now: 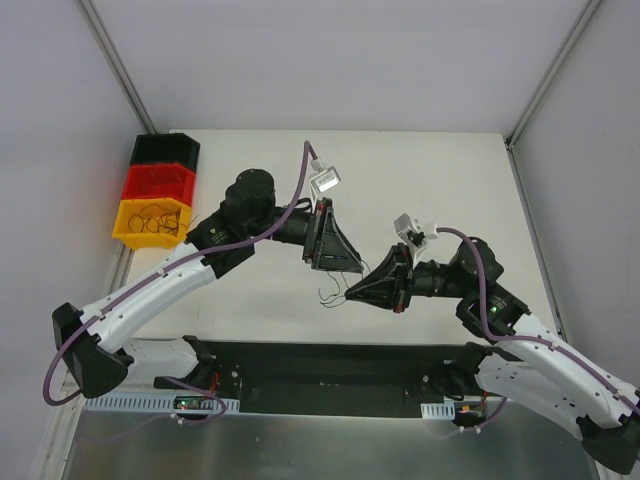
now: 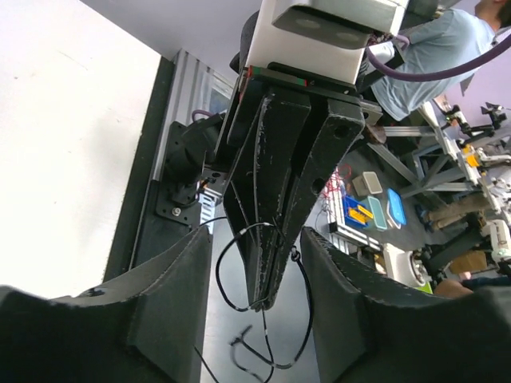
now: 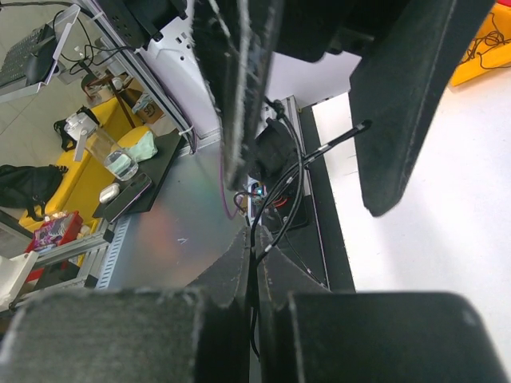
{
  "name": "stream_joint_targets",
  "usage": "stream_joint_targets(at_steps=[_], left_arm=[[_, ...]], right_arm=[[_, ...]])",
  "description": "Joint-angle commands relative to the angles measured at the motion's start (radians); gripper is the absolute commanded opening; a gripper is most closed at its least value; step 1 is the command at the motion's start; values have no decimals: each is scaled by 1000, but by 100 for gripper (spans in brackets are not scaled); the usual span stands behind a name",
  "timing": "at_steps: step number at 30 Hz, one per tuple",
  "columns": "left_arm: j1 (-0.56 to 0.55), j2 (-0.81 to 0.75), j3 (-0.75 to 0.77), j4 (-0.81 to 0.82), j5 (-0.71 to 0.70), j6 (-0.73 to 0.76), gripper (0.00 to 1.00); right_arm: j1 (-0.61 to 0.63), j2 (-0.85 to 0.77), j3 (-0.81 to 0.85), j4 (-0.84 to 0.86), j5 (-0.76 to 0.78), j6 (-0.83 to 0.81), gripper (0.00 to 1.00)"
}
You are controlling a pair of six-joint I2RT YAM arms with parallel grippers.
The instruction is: Untangle the cables
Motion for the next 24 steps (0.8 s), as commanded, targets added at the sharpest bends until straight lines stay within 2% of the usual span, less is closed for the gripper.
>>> stream_joint_targets(at_steps=[1,4,7,8,9,11,13,17,18,21,24], left_arm=[[2,20,-23,145,71,-61,45],[3,26,-14,147,72,-50,31],[2,14,-12,150,51,-26,0],[2,8,-15,147,33,-15,0],[5,-1,-15,132,10,-1,0],[12,-18,0,69,-47,45,0],[29,-27,34,-33,-134,108,0],[113,-36,75,-202,-283,180,0],[142,-38,74,-225,-312,185,0],[270,-59,57,-279,-404,186,0],[406,-55,60,-310,-490,192,0]], right_arm=[[13,-1,41,37,-15,-31,0],[15,-3,39,37,-9,-35,0],[18,-3,34,28,8,-40,0],[16,-4,41,5,35,-48,0],[16,-7,47,-44,86,-69,15],[18,-22,47,-125,210,-100,50],[18,-42,41,-194,333,-123,71],[16,-136,28,-352,652,-138,86],[15,-165,28,-398,810,-129,89],[11,-263,24,-536,1093,-108,96],[5,-344,-25,-601,1230,-91,100]])
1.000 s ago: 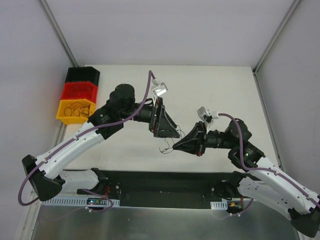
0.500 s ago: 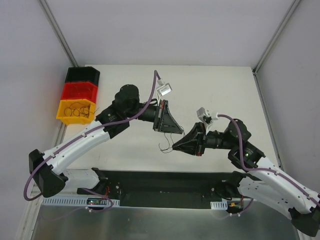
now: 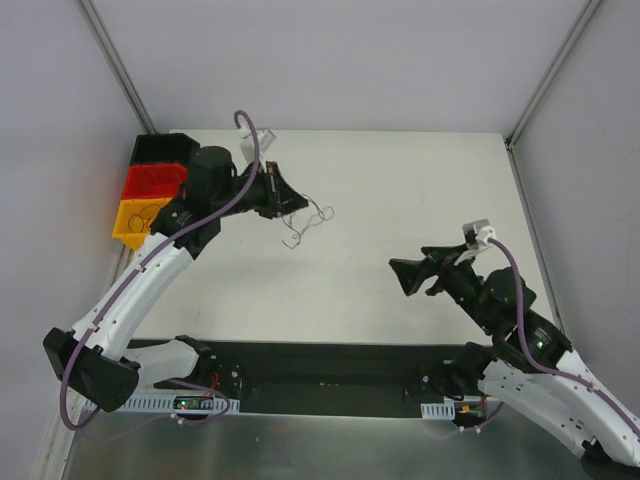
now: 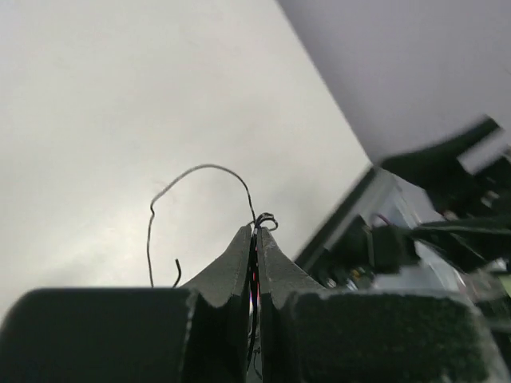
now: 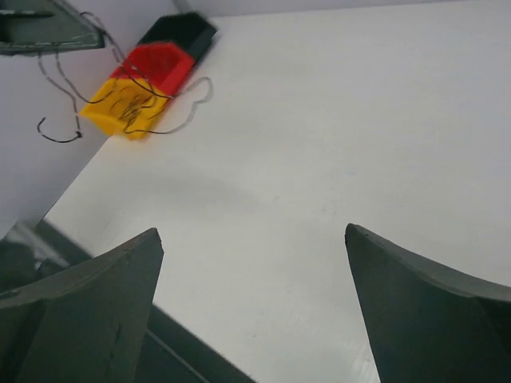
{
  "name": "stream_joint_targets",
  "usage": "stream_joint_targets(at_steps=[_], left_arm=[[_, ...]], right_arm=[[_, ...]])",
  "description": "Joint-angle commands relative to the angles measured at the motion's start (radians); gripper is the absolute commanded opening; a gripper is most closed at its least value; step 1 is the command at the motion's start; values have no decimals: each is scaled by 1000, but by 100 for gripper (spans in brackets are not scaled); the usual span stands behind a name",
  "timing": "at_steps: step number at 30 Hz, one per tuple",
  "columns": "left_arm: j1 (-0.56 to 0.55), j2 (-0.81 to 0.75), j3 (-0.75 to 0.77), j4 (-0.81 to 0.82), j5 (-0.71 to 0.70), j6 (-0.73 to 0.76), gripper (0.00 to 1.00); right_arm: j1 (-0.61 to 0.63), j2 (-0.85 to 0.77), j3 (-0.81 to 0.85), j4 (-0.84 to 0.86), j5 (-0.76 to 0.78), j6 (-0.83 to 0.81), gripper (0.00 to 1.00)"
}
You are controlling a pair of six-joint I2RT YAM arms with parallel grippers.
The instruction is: Untangle the cables
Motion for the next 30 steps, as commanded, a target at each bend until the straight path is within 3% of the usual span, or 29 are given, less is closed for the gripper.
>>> stream_joint_targets(at_steps=[1,7,14,20,30], left_arm=[[176,-16,35,-85,-200,44,0],[376,135,150,-70,-511,64,0],[551,434,394,-55,-810,-29,0],[648,735,688,-75,-828,-121,0],[763,1034,891,-87,-800,-416,0]], right_arm=[[-7,-107,-55,-143,369,12,97],[-20,-97,-127,-81,345,23,96],[-59,41,-63,-55,291,14,96],[-87,92,-72,-31,297,-12,96],[-151,153,-21,-70,297,-75,97]])
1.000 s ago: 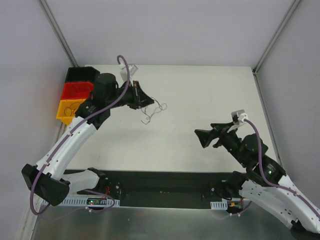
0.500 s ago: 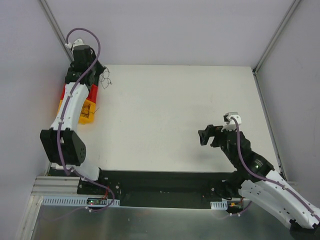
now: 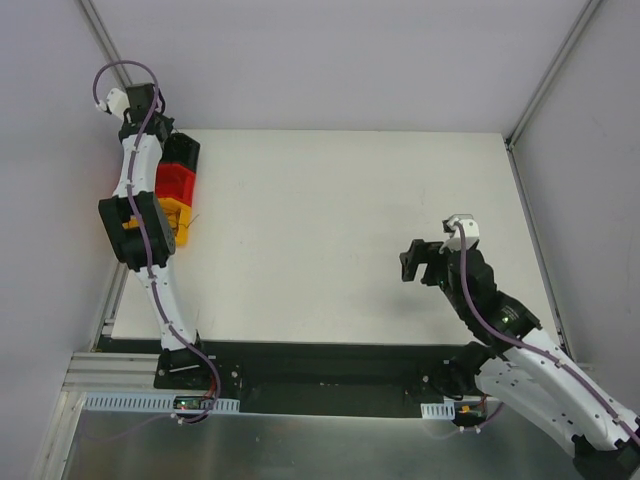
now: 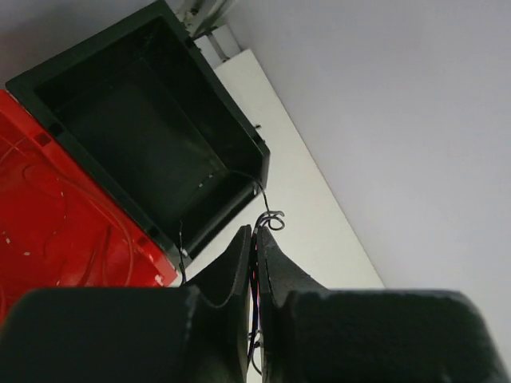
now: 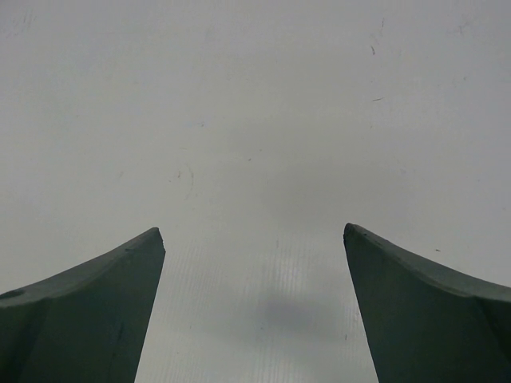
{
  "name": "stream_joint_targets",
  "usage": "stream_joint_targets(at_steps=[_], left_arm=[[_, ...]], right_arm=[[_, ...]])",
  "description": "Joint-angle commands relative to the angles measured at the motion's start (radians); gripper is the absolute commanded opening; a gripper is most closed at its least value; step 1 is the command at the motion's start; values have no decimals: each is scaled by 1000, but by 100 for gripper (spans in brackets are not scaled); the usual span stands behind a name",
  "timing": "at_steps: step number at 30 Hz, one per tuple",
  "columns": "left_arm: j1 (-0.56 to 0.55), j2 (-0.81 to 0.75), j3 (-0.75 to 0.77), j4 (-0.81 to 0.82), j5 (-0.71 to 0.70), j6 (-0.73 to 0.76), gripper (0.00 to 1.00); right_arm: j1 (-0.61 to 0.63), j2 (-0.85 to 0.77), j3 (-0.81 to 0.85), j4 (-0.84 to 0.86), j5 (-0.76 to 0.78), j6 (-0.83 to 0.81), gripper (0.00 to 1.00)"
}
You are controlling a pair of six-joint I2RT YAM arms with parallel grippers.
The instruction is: Untangle the cables
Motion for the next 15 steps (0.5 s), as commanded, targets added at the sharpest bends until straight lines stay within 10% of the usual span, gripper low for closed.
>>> stream_joint_targets(at_steps=[1,15], left_arm=[[28,99,125,-7,-39,-164,0],[51,315,230,146,-234,-131,0]], right_arm=[[-30,24,63,13,9,-42,96],[-108,144,95,-15,-55,1,97]])
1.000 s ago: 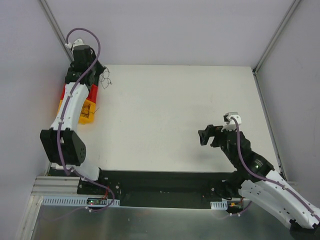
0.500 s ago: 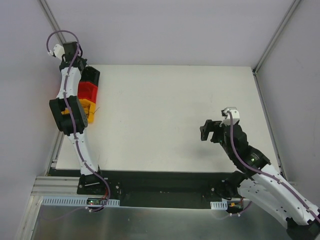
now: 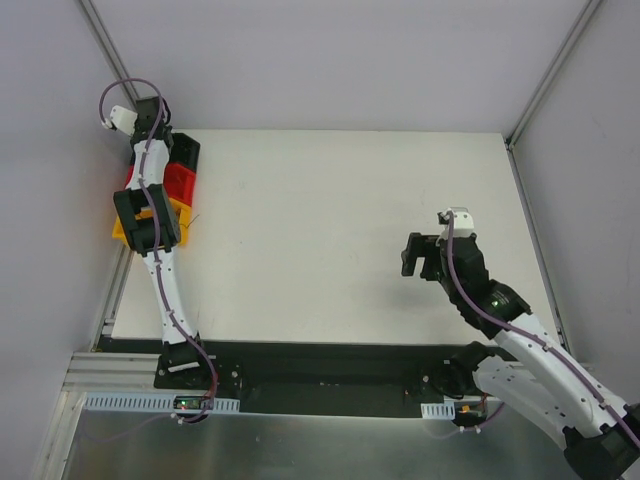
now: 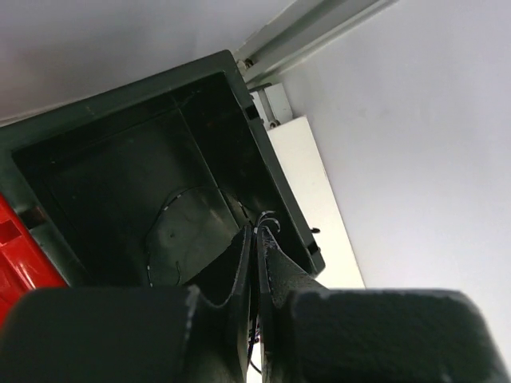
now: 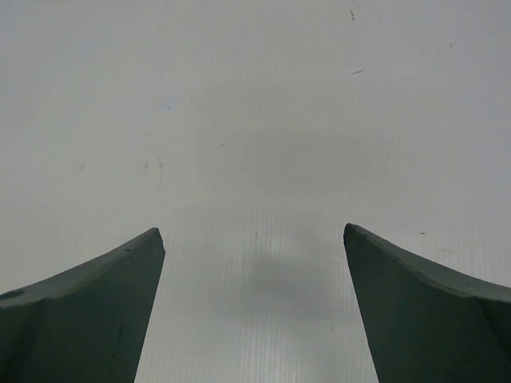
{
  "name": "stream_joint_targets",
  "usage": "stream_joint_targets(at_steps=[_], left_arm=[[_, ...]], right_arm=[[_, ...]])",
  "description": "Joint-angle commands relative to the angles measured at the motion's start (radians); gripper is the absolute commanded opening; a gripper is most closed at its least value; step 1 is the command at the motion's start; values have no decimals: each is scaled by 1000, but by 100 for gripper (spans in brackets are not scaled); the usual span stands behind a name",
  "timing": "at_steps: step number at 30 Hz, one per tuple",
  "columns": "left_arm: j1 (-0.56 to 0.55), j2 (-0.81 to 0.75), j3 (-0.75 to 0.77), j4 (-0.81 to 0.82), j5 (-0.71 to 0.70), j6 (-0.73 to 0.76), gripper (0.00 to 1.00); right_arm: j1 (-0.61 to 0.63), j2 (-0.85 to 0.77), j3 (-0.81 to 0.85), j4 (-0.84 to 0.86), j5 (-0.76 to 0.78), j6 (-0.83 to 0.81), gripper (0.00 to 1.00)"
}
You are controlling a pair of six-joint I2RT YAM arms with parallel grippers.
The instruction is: Untangle the cables
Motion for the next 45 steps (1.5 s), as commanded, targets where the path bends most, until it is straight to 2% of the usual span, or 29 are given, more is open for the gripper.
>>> stream_joint_targets(at_steps=[1,7,9,12,15,21,24,28,30,32,34,38,41,43,45], left_arm=[[8,-19,-21,114,-104,39,0],[13,-31,-18,140,-118,121,2],[13,-57,-27,145,-118,151,17],[13,-107,-57,145,-118,171,48],[11,-169,-93,145,-84,188,59],[10,-371,-300,145,66,110,62],[-1,-482,-416,145,216,55,62],[-58,-678,-643,145,397,-23,68],[-114,-800,-786,157,433,-62,71],[-199,-906,-889,174,451,-18,72],[-294,-992,-962,198,495,99,72],[-441,-1156,-1100,269,716,285,73],[-535,-1360,-1306,395,769,372,74],[-596,-1486,-1415,482,784,412,78],[-615,-1587,-1472,484,799,444,82]], right_arm=[[-30,30,61,7,-28,9,97],[-62,62,66,26,-90,9,97],[-67,53,60,26,-101,9,97],[-72,19,52,13,-110,11,97],[-72,-31,48,-7,-116,12,97],[-78,-59,72,-74,-144,-3,96],[-79,-48,92,-115,-168,-4,96],[-79,-71,85,-154,-162,20,96],[-79,-114,59,-154,-160,16,96],[-79,-172,29,-155,-139,17,96],[-79,-231,-6,-158,-113,28,96],[-79,-332,-55,-158,-98,66,96],[-79,-386,-73,-178,-82,98,96],[-79,-430,-109,-148,-90,97,96],[-79,-485,-141,-111,-99,104,96]])
